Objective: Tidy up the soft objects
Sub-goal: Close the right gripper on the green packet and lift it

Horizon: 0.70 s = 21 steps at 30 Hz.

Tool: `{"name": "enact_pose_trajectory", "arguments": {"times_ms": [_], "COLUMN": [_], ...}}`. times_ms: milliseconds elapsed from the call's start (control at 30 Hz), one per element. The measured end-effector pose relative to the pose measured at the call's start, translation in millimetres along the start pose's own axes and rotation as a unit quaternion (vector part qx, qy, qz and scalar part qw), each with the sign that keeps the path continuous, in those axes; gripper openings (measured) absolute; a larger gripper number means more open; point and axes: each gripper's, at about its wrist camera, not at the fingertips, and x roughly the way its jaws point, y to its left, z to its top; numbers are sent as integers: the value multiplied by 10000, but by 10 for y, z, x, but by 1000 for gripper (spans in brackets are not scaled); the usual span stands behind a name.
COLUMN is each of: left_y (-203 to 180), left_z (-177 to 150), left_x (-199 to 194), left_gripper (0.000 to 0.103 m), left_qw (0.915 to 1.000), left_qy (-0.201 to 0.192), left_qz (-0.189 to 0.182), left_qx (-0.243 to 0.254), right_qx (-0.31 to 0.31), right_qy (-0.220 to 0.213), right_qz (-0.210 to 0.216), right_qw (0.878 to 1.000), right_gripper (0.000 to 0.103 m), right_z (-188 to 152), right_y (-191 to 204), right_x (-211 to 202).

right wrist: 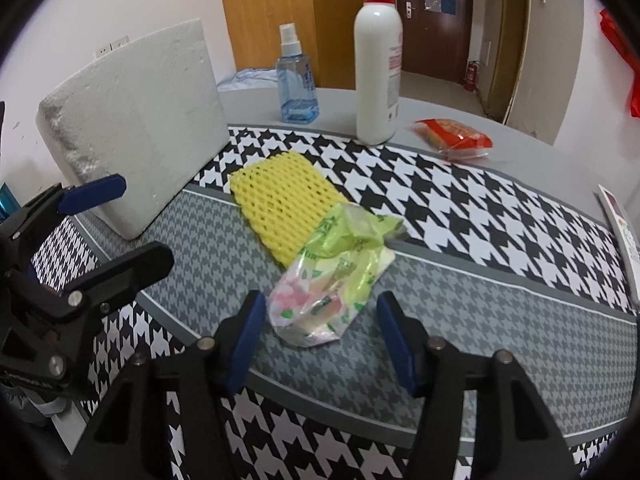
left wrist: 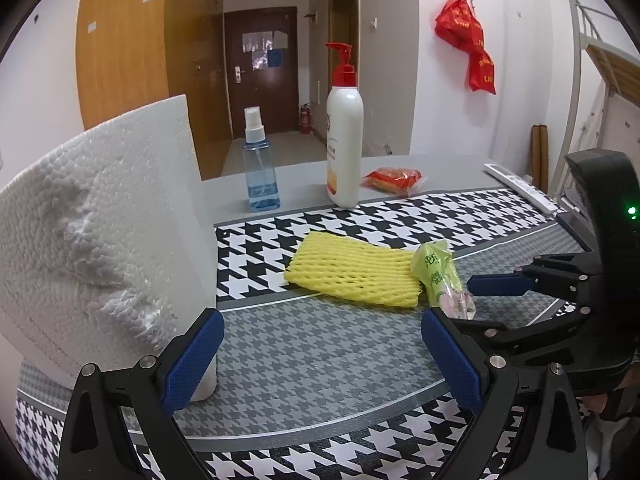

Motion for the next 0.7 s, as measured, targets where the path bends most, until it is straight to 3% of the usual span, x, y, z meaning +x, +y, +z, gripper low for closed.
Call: {"name": "enact_pose_trajectory", "arguments": {"times_ms": [133,200,433,567,700], "left_y": [-7,-10,-19,-28,-69], "left_z": [0,1,5,20,34], "left_x": [-9,-7,4,-16,-13], "left_gripper": [99,99,99,99,99], "left_qw": [10000,10000,10000,10000,9999], "left_qy": [-10,-8,28,15,5], "left_qz": [-24,-17,-7,5,40], "left_qx": [20,24,37,54,94], "right_qx": [76,55,101,133,122], "right_qy": [61,63,71,-77,-254], "right_qz": [50,68,200,265,301], "right_qw": [9999,9999,9997,9995,9991], "right_gripper": [63,56,48,39,38], "right_z": [-4,-8,6,-23,-45], "right_y": [-8,2,8,-8,-45], "right_x": [34,43,77,1,-148]}}
